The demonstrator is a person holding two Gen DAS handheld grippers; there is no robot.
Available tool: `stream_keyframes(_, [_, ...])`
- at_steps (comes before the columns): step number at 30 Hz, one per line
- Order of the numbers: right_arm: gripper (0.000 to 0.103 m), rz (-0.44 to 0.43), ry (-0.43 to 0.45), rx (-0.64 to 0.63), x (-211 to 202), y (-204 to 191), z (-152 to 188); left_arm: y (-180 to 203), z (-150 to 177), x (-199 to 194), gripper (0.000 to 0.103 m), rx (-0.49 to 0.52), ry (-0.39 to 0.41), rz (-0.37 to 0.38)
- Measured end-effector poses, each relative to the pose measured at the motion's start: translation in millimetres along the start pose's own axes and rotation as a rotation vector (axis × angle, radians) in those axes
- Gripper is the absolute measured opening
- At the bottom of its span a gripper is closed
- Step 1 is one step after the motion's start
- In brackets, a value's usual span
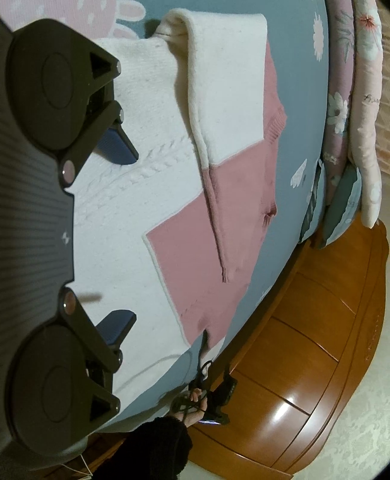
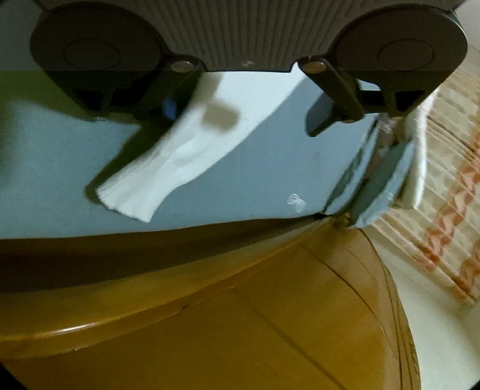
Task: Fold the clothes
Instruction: 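Grasp the white sleeve cuff with the right gripper and lift it, then carry the white sleeve across the sweater body and open the right gripper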
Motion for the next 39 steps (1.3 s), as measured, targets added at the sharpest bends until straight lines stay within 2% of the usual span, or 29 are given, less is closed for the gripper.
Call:
stream_keyframes(2, [0.053, 0.050, -0.003, -0.014, -1.0, 3.4, 1.0, -0.5, 0.0, -0.5, 0.102, 0.002, -0.004, 0.003])
stream_keyframes(4, [0.027, 0.095, -0.010, -0.027, -1.8, 7.2, 1.3, 0.0, -0.6, -0.2, 0.102, 0.007, -0.009, -0.001])
stream_keyframes(7, [0.012, 0.144, -0.041, -0.065, -1.7, 9.2, 0.0, 2.2, -1.5, 0.1, 0.102, 0.019, -0.021, -0.018])
stream_keyframes(12, [0.009, 0.205, -0.076, -0.224, -16.5, -7.8, 7.8, 7.3, -5.0, -2.3, 0.102, 0.039, -0.033, -0.031])
stream_keyframes(17, [0.009, 0.195, -0.072, -0.309, -31.8, -43.8, 9.9, 10.5, -14.8, -13.4, 0.102, 0.051, -0.001, -0.040])
stream_keyframes(26, [0.009, 0.139, -0.082, -0.468, -57.5, -123.9, 31.8, 31.3, -20.3, -23.6, 0.102, 0.125, -0.020, -0.016])
stream_keyframes(30, [0.009, 0.093, -0.095, -0.552, -68.7, -168.7, 51.5, 32.1, -24.1, -31.6, 0.102, 0.167, -0.027, -0.046])
stream_keyframes(36, [0.009, 0.037, -0.110, -0.668, -78.2, -225.8, 81.9, 30.5, -34.7, -52.0, 0.102, 0.150, 0.013, -0.020])
stream_keyframes(39, [0.009, 0.011, -0.118, -0.725, -82.6, -252.4, 97.4, 34.0, -37.3, -58.3, 0.102, 0.185, 0.018, -0.027])
Point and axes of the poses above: each gripper's, at about its wrist camera, not at the fingertips, and x roughly the way its jaws point, y to its right, z to its underside, the point moved 9 cm from there along x, roughly the way its jaws point, and after that the axes turned 5 degrees about z, right-handed, at the moved point
